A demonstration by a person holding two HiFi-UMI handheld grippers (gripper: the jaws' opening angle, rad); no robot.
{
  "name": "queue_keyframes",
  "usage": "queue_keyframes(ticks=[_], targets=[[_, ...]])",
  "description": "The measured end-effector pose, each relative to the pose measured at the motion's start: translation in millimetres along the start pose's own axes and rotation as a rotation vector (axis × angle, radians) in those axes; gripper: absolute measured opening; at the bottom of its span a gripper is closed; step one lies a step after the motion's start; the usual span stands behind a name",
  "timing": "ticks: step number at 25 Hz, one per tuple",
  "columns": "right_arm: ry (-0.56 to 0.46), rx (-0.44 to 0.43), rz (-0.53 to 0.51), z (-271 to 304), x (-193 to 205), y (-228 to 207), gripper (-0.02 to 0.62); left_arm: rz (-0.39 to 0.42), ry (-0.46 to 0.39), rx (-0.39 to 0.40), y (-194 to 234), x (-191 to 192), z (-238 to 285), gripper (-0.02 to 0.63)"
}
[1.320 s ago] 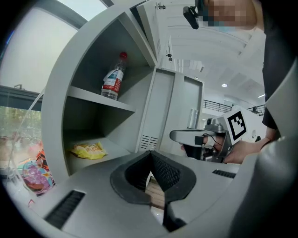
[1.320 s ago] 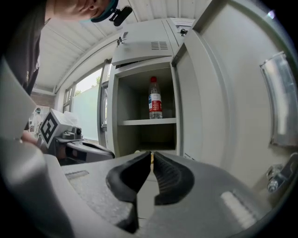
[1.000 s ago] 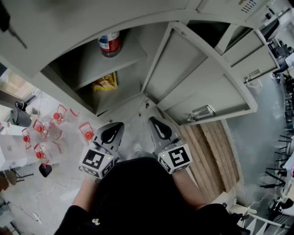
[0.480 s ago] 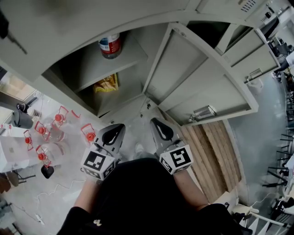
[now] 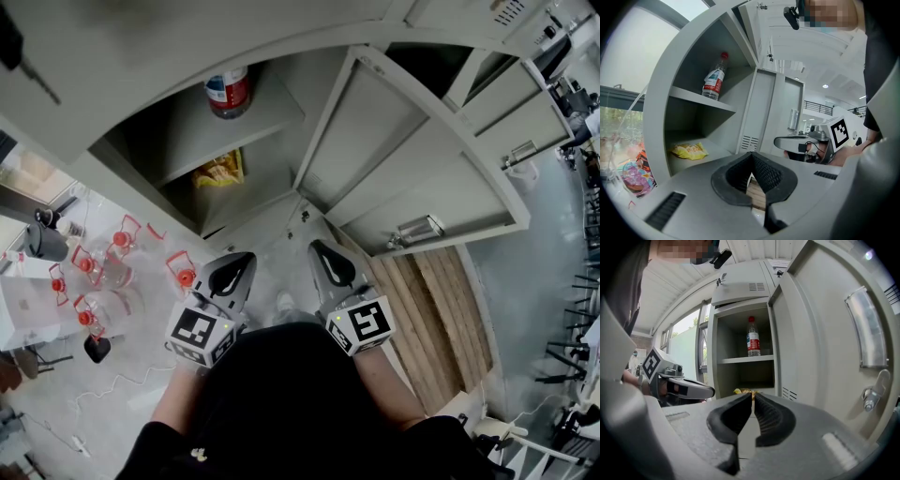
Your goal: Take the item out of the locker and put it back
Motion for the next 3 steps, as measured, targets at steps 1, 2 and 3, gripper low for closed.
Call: queue_keyframes(ticks=[1,2,3], targets=[[-0.001,0.001,0.001,0.5,0.4,0.1,0.014,0.000,0.000,-0.001,0.5,0.1,-0.2,0.014],[-0.001,0.001,0.002,1.0,0.8,0.3,0.014,0.000,0.001,-0.002,1.2,0.4,-0.5,0.014],[-0.001,0.001,0.004,1.5,1.2,0.5,0.014,0.000,0.002,-0.004,1.9,0.7,-0.9,0.014]])
Point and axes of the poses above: the fingertips, and each gripper's own axes: z forward along the fingers, y to its left, x out of its underside, the point moved 9 cm from there along -z, backward along the fingers, and after that the axes turned 9 degrees about -z, right-handed, at the moved point
